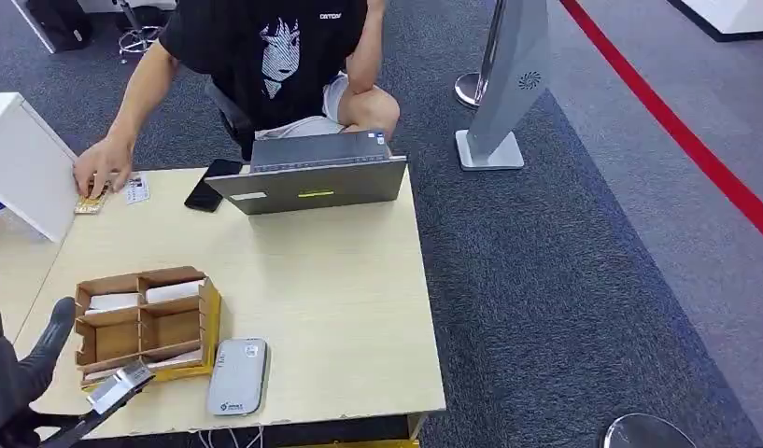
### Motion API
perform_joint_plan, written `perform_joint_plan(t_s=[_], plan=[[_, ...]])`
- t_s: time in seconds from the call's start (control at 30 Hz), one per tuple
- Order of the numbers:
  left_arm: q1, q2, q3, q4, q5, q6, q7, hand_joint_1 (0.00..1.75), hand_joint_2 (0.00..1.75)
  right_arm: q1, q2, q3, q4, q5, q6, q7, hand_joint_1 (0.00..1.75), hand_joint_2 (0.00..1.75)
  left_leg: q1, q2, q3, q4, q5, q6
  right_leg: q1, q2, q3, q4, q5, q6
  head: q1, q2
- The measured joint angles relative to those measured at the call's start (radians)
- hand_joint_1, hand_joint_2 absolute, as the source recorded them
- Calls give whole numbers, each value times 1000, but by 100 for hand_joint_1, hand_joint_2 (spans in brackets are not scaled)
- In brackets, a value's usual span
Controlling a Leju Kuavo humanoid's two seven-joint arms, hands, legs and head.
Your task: Pass the card to the sensor for recognition and then transmit it.
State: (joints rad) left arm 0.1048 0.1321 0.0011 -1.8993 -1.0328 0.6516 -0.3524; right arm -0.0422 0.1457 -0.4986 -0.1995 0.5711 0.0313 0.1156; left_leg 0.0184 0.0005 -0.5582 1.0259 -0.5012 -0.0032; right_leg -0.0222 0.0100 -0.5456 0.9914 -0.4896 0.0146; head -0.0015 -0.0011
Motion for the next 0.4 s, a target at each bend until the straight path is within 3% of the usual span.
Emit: perform_joint_plan(t_s=[0.13, 0.2, 0.27, 0.33, 0.4], plan=[[146, -59, 51, -102, 124, 28, -112, 0, 175, 5, 3, -21, 0, -26, -17, 5, 0, 175, 0, 4, 2, 0, -2, 0, 0, 4, 1, 0, 0, 0, 0, 0], [243, -113, 96, -157, 238, -7, -207, 0, 175, 10, 8, -42, 1, -53, -30, 6, 0, 175, 0, 3, 2, 0, -3, 0, 0, 3, 1, 0, -2, 1, -1, 0], [312, -212, 183, -195, 358, -156, -303, 0, 175, 12, 15, -71, 1, -82, -45, 0, 0, 175, -1, 0, 1, 0, -4, 1, -1, 1, 1, -1, -3, 2, 1, 0], [345, -297, 292, -193, 530, -367, -328, 0, 175, 14, 24, -98, 1, -93, -55, -1, 0, 175, -1, 0, 1, 0, -4, 1, -1, 1, 1, -1, -4, 3, 1, 0], [341, -348, 404, -143, 662, -514, -337, 0, 175, 13, 28, -115, 1, -85, -65, 3, 0, 175, -1, 0, 2, 0, -4, 1, -1, 0, 1, -1, -4, 3, 2, 0]])
